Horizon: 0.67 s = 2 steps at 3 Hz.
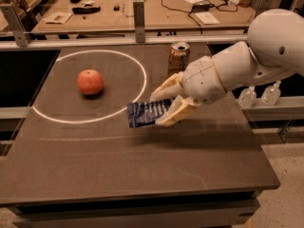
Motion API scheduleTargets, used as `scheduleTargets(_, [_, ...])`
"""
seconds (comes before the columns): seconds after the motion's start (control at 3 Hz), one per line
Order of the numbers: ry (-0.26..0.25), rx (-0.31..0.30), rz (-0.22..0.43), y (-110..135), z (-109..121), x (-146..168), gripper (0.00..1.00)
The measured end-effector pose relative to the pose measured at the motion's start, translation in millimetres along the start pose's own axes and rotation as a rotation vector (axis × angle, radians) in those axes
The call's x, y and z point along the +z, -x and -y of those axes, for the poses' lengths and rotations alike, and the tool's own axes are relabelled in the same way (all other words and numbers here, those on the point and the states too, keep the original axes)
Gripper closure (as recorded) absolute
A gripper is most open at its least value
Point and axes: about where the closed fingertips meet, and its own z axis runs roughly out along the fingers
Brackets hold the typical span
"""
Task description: Move rxbar blueberry near apple
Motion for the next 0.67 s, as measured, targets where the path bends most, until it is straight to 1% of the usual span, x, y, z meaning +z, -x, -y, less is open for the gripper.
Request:
scheduleTargets(0.33, [0.000,0.000,0.000,0,0,0,1.00])
scheduleTargets(0.67, [-0.020,0.036,0.053,5,15,22,1.00])
